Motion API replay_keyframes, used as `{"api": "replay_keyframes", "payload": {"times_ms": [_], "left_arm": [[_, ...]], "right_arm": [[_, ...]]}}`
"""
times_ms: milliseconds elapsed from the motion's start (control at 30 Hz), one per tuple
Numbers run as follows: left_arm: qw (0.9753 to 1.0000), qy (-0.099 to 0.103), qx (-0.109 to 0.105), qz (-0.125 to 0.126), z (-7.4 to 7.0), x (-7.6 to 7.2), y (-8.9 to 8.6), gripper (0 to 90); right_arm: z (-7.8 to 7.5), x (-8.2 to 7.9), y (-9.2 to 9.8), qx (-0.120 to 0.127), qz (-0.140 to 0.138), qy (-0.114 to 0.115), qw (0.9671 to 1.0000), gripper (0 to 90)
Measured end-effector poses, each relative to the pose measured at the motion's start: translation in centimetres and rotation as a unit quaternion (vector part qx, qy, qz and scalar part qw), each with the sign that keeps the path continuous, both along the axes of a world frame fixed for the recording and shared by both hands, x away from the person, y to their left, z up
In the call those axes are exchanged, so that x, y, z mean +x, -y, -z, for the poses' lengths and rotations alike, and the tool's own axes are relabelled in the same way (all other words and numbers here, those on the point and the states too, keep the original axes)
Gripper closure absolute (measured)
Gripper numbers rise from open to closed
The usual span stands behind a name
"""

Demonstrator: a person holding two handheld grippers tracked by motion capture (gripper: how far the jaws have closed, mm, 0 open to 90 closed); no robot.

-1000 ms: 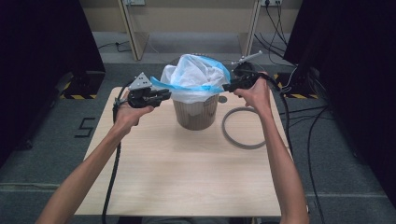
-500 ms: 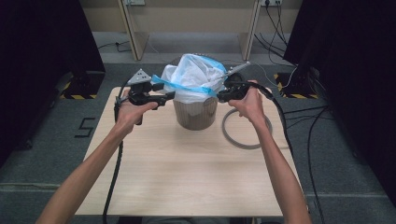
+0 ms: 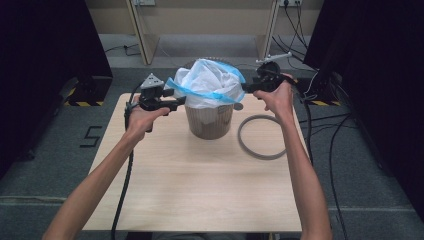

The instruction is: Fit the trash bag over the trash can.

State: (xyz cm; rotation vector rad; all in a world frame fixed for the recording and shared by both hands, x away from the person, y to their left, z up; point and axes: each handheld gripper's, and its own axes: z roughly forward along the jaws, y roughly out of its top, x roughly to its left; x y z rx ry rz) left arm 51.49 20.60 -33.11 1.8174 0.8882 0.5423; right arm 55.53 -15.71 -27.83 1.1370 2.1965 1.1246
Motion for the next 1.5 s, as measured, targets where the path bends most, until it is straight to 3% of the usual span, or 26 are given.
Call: {"api": "replay_keyframes", "payload": {"times_ms": [67,133,333,467,533,667,800,867,900,933,967,1067,1267,1400,1500], "left_arm": [[0.9999,0.0,0.009,-0.014,0.1,0.5,-0.5,39.0],[0.9997,-0.004,0.001,-0.024,0.1,1.1,-0.9,39.1],[0.9986,-0.007,-0.014,-0.05,0.0,2.5,-1.7,39.2],[0.9986,-0.005,-0.017,-0.049,-0.3,2.2,-1.9,38.3],[0.9987,-0.003,-0.021,-0.047,-0.6,1.8,-2.0,37.1],[0.9978,0.014,-0.046,-0.046,-2.0,0.5,-1.9,34.6],[0.9975,0.025,-0.051,-0.042,-2.8,0.0,-0.9,33.9],[0.9974,0.025,-0.055,-0.041,-3.1,0.1,0.1,32.7],[0.9974,0.025,-0.055,-0.041,-3.1,0.1,0.1,32.6],[0.9974,0.024,-0.053,-0.043,-3.2,0.3,0.7,32.4],[0.9974,0.024,-0.053,-0.043,-3.2,0.3,0.7,32.1],[0.9973,0.018,-0.049,-0.052,-3.1,0.8,1.4,32.0],[0.9975,0.011,-0.038,-0.059,-2.8,1.1,1.1,32.0],[0.9983,0.012,-0.016,-0.055,-2.7,0.8,0.9,32.1],[0.9986,0.013,-0.016,-0.048,-2.6,0.6,0.7,32.1]], "right_arm": [[-0.2,1.0,0.0,0.022,0.007,0.002,0.9997,44.2],[-0.7,1.8,-0.5,0.034,0.018,0.014,0.9992,44.0],[-1.0,2.9,-2.3,0.023,0.013,0.011,0.9996,44.4],[-0.8,3.2,-2.6,0.024,0.012,0.007,0.9996,44.3],[-0.8,3.5,-2.7,0.037,0.008,0.008,0.9993,44.2],[-1.2,3.8,-3.5,0.05,-0.001,0.008,0.9987,44.8],[-1.2,3.9,-4.4,0.026,-0.002,-0.005,0.9996,48.1],[-1.0,4.0,-5.2,0.001,-0.005,-0.017,0.9998,62.4],[-1.0,4.0,-5.2,0.001,-0.005,-0.017,0.9998,62.4],[-0.8,4.0,-5.3,-0.011,-0.018,-0.019,0.9996,73.8],[-0.8,4.0,-5.3,-0.011,-0.018,-0.019,0.9996,73.8],[-0.7,3.9,-5.2,-0.03,-0.031,-0.018,0.9989,88.4],[-1.8,3.5,-3.8,-0.011,-0.037,-0.005,0.9993,90.0],[-2.2,3.2,-2.6,-0.027,-0.02,0.009,0.9994,90.0],[-2.0,3.3,-2.1,-0.035,-0.008,0.012,0.9993,90.0]]}}
